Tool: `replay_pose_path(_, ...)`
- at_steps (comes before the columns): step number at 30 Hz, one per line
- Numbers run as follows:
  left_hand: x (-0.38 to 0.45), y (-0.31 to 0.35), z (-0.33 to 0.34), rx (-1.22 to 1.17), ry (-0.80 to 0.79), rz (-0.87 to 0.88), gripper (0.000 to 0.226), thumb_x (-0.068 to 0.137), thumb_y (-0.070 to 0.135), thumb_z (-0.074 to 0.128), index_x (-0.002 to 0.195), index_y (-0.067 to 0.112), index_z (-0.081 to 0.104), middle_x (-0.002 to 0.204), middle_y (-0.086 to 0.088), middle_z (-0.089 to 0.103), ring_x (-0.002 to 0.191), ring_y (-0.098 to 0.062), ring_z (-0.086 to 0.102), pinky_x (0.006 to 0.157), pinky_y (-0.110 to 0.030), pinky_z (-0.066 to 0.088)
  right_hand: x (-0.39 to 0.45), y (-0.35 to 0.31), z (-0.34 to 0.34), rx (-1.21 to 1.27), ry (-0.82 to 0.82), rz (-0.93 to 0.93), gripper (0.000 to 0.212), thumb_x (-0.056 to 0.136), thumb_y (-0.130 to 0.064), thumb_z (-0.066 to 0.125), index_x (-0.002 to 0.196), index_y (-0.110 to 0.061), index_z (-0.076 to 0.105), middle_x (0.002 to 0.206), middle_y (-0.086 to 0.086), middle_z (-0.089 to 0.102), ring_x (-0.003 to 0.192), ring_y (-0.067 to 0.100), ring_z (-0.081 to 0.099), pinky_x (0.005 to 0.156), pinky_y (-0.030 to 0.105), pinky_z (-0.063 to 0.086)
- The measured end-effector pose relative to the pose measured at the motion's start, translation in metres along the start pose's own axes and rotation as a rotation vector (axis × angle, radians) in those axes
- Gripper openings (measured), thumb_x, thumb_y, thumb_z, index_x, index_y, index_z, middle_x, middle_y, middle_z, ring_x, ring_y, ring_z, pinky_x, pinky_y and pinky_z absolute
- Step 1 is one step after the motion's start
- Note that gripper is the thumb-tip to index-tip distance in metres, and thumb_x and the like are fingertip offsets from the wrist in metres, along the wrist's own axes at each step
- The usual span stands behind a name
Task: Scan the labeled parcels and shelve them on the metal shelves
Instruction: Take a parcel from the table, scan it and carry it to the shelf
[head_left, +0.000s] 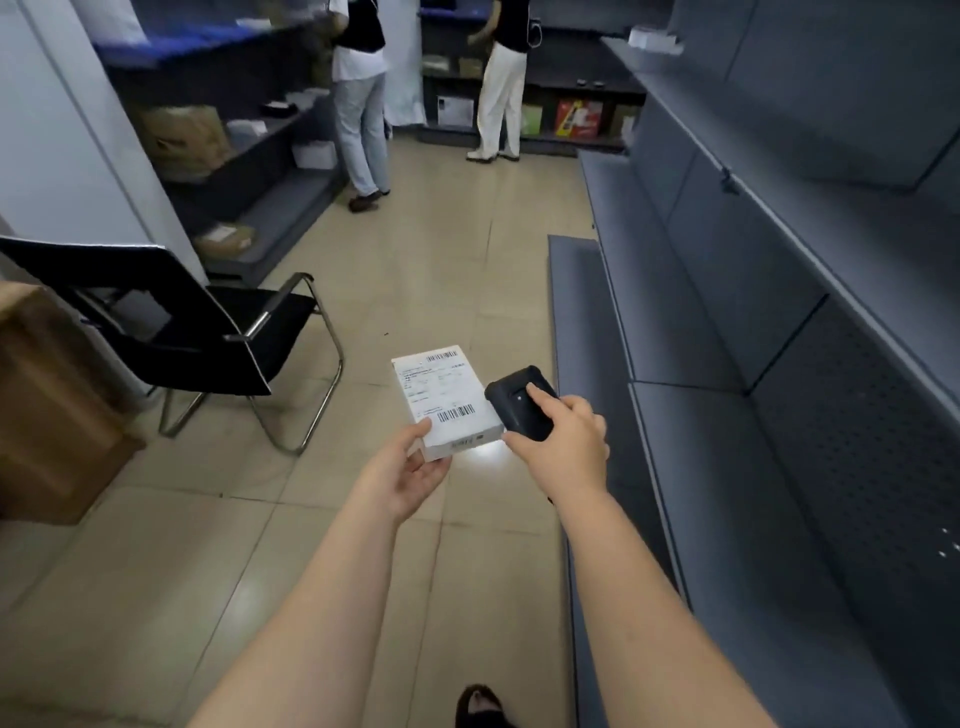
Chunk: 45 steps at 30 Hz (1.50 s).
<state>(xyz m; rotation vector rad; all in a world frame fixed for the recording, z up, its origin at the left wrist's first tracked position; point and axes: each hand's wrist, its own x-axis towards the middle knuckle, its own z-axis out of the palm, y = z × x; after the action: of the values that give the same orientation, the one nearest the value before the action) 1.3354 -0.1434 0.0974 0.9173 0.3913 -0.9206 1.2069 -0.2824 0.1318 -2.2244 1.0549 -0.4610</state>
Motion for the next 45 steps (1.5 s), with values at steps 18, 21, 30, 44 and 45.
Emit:
replay_pose_path(18, 0.378, 0.252, 0.21, 0.097, 0.017, 0.209, 0.039, 0.093, 0.011, 0.068, 0.129, 0.019, 0.056, 0.119, -0.009, 0.069, 0.091, -0.019, 0.068, 0.073, -0.028, 0.053, 0.481, -0.081, 0.094, -0.056, 0.042, -0.07, 0.066, 0.08, -0.039, 0.071, 0.14, -0.045, 0.046, 0.139, -0.004, 0.04, 0.123, 0.023, 0.034, 0.108, 0.038, 0.027)
replay_pose_path(21, 0.45, 0.307, 0.264, 0.14, -0.026, 0.178, 0.026, 0.094, 0.01, 0.066, 0.116, 0.02, 0.059, 0.106, -0.006, 0.07, 0.087, -0.017, 0.068, 0.074, -0.028, 0.053, 0.571, -0.1, 0.103, -0.078, 0.064, -0.049, 0.065, 0.081, -0.039, 0.07, 0.141, -0.045, 0.045, 0.139, -0.005, 0.04, 0.122, 0.021, 0.034, 0.104, 0.035, 0.029)
replay_pose_path(30, 0.643, 0.414, 0.443, 0.168, -0.121, 0.148, 0.015, 0.095, 0.011, 0.065, 0.103, 0.023, 0.061, 0.098, -0.003, 0.072, 0.086, -0.015, 0.068, 0.08, -0.027, 0.052, 0.815, -0.113, 0.106, -0.106, 0.176, 0.038, 0.066, 0.081, -0.039, 0.071, 0.141, -0.044, 0.045, 0.14, -0.005, 0.039, 0.122, 0.022, 0.033, 0.105, 0.039, 0.03)
replay_pose_path(44, 0.917, 0.527, 0.751, 0.27, -0.299, 0.163, 0.012, 0.097, 0.015, 0.062, 0.101, 0.026, 0.065, 0.082, 0.004, 0.076, 0.074, -0.01, 0.069, 0.076, -0.023, 0.053, 1.233, -0.11, 0.048, -0.195, 0.327, 0.057, 0.065, 0.084, -0.044, 0.07, 0.144, -0.042, 0.043, 0.143, -0.002, 0.037, 0.124, 0.024, 0.032, 0.106, 0.039, 0.027)
replay_pose_path(45, 0.936, 0.535, 0.768, 0.268, -0.314, 0.17, 0.013, 0.097, 0.015, 0.063, 0.104, 0.026, 0.065, 0.086, 0.004, 0.076, 0.076, -0.011, 0.07, 0.076, -0.023, 0.054, 1.259, -0.113, 0.048, -0.198, 0.33, 0.05, 0.065, 0.084, -0.044, 0.069, 0.144, -0.043, 0.043, 0.143, -0.003, 0.037, 0.123, 0.024, 0.032, 0.105, 0.038, 0.027)
